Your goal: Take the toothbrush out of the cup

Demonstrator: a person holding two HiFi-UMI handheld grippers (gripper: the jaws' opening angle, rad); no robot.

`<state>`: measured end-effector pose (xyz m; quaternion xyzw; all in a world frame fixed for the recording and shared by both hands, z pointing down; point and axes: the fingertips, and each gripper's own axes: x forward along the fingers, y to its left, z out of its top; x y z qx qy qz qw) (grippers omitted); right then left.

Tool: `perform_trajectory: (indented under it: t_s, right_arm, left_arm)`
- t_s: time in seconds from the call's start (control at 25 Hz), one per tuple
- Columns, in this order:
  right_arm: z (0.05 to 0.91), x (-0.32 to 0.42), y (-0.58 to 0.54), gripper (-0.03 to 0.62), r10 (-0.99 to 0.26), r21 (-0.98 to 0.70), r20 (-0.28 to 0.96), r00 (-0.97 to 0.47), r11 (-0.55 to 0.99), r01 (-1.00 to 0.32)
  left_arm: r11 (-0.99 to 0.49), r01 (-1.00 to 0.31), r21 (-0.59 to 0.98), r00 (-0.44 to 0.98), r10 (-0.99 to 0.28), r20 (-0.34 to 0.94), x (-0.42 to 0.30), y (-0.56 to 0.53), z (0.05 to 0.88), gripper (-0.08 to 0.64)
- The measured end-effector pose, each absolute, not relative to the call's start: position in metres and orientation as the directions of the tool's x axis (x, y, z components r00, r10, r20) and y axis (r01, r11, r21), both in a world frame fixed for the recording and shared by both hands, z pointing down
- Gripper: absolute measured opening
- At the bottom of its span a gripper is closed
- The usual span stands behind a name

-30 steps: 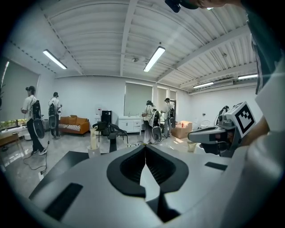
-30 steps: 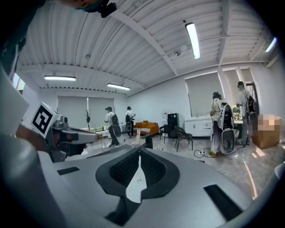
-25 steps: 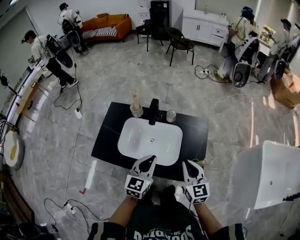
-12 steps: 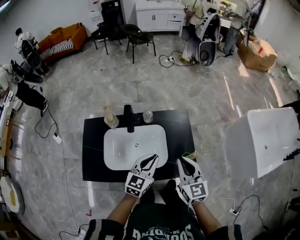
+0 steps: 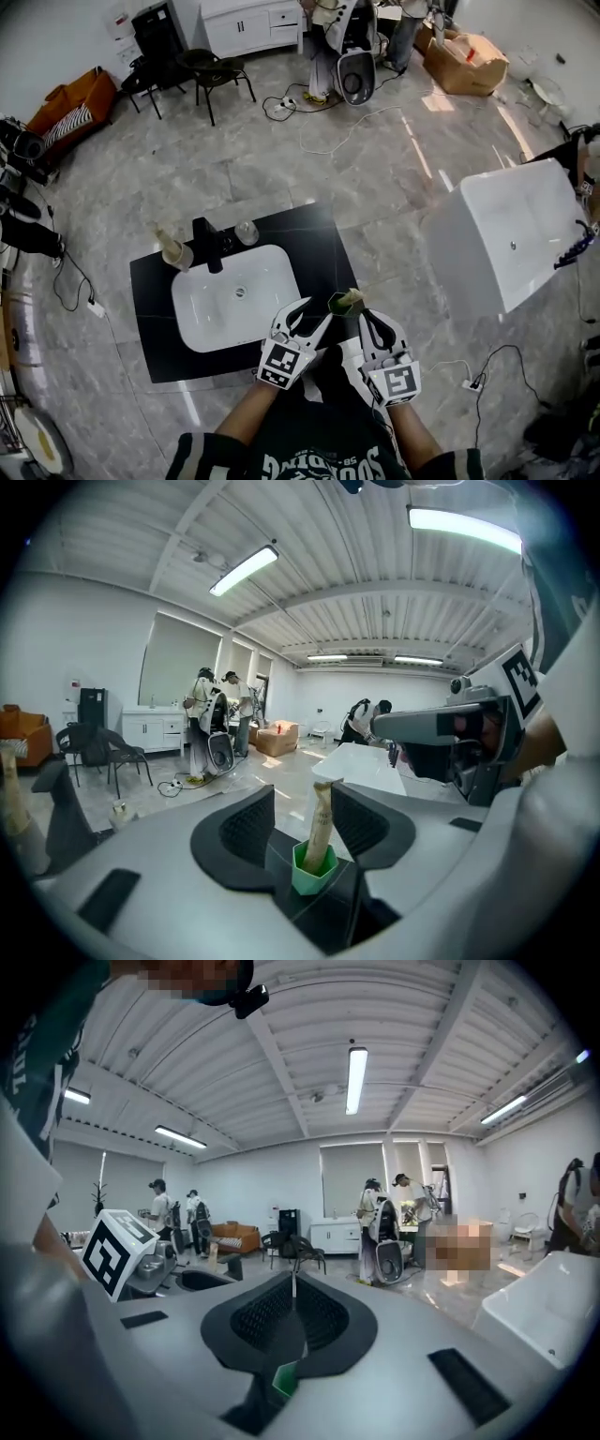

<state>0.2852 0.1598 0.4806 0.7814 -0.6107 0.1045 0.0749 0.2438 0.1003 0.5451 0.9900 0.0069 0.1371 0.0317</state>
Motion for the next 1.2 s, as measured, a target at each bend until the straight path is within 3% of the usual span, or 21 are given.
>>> perform_trajectory:
  t_s: [0.2,0.48,1.08,1.2]
  right_arm:
    - [0.488,0.319,0.188,0.041,-0.918,-0.003,0.255,0.303,-0.314,-0.949]
    - [0.502,0.335,0.203,0.041,-0.906,-0.019,0.268,0.329,-0.347,-0.938]
    - [0.514,0.374,0.233,0.041,-0.881,-0.016,0.328,0.34,-0.366,-0.931]
    - [0.517,0.376,0.233,0.041,-0.884,-0.022,0.33,0.332,-0.359,-0.933]
  left_arm:
    - [-0.998,0.029,0.054,0.956,0.044,0.291,0.272,0.123,0.565,0.246]
    - [-0.999,0.011,0.047,0.921,0.028,0.389,0.307,0.142,0.612,0.258]
    - [-0.997,-0.071,0.033,0.878,-0.047,0.476,0.332,0.147,0.663,0.253]
    - [-0.997,-0.075,0.015,0.879,-0.059,0.472,0.331,0.145,0.661,0.171]
